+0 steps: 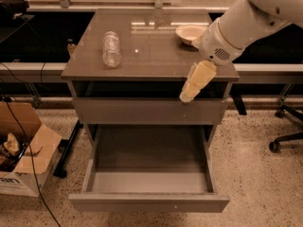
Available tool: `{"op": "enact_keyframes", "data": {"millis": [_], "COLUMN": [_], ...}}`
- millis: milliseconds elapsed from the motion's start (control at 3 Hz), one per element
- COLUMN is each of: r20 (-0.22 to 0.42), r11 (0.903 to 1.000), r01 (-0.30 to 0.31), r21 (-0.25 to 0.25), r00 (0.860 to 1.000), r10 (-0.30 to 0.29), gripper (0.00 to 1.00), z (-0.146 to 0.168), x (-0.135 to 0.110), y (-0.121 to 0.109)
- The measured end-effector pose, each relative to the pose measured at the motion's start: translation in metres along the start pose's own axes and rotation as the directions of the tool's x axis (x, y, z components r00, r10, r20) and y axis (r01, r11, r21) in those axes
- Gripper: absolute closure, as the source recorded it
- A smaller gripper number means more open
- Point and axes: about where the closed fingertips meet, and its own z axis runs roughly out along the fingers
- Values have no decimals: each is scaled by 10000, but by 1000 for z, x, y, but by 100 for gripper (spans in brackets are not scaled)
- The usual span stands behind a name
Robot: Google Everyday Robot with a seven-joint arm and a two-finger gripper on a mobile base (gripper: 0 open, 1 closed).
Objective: Place water bottle into middle drawer
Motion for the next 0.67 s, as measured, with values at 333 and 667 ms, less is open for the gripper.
{"op": "enact_keyframes", "data": {"millis": [333,667], "r20": [1,282], "r11": [10000,9992], "r01": [0,-1], "r21": [1,401], "r00": [10000,9996], "r10": [0,-10], "gripper": [0,0], "z": [0,8], "x": [0,-8], "y": [0,-1]}}
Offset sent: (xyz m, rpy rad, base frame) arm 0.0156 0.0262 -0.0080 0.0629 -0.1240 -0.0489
